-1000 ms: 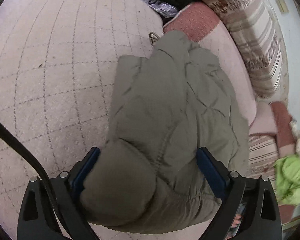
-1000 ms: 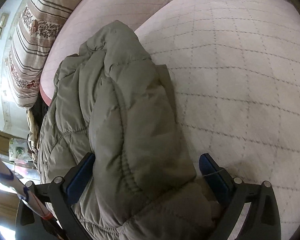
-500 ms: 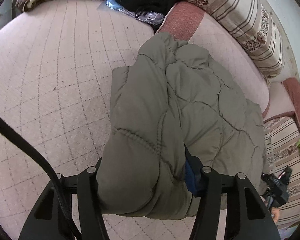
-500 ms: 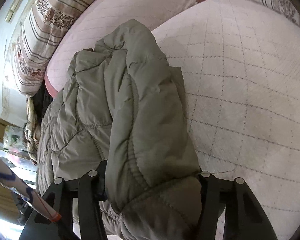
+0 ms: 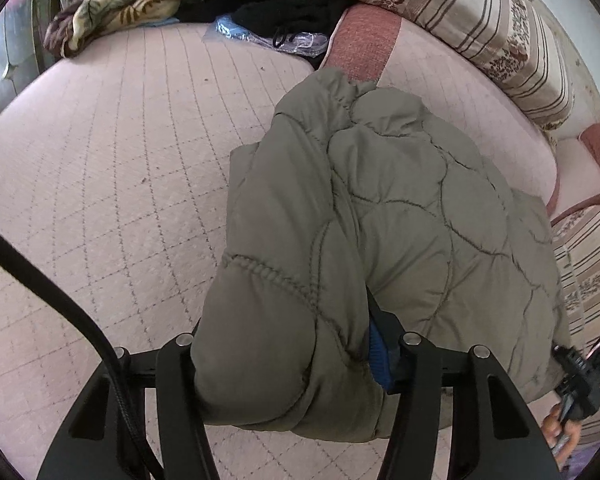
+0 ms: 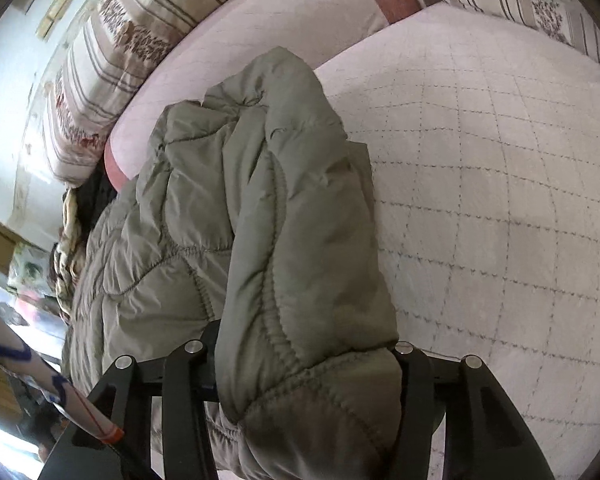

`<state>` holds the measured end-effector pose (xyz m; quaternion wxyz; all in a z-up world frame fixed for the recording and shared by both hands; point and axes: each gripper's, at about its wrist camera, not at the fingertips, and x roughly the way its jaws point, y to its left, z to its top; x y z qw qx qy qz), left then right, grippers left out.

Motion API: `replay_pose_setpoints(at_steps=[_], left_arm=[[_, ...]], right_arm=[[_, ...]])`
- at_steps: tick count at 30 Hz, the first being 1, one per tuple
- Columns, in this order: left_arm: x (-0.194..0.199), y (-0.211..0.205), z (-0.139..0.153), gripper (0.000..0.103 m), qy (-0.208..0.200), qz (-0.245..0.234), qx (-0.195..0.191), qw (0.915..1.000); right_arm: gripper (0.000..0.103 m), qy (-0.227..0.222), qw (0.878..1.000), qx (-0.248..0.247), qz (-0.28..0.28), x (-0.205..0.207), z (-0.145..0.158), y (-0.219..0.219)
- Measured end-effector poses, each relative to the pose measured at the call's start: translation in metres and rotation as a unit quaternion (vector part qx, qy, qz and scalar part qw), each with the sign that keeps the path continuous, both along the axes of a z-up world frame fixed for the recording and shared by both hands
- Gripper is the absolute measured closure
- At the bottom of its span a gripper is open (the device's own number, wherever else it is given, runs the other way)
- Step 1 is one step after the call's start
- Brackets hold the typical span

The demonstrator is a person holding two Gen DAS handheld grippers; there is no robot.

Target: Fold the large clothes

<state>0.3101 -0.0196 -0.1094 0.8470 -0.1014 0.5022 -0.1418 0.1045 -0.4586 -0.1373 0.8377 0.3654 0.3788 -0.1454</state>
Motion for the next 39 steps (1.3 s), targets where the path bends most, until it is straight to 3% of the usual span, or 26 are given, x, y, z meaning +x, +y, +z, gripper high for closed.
replay_pose_setpoints(at_steps=[3,8,39], left_arm=[[-0.007,-0.009,0.004,0.048,-0.011,0.002,0.025,0.9996],[-0.016,-0.017,0.008,0.049,-0.020,-0.001,0.050,0.9986],[-0.040,-0.028,0.021,0.052,-0.042,-0.006,0.107,0.9934]], right_arm=[[0.050,0.005,1.000,-0.023,0.006,0.007,0.007,-0.001],[0.050,0.004,1.000,-0.021,0.000,0.007,0.008,-0.006],[0.052,0.014,0.998,-0.059,0.019,-0.005,0.025,0.008]])
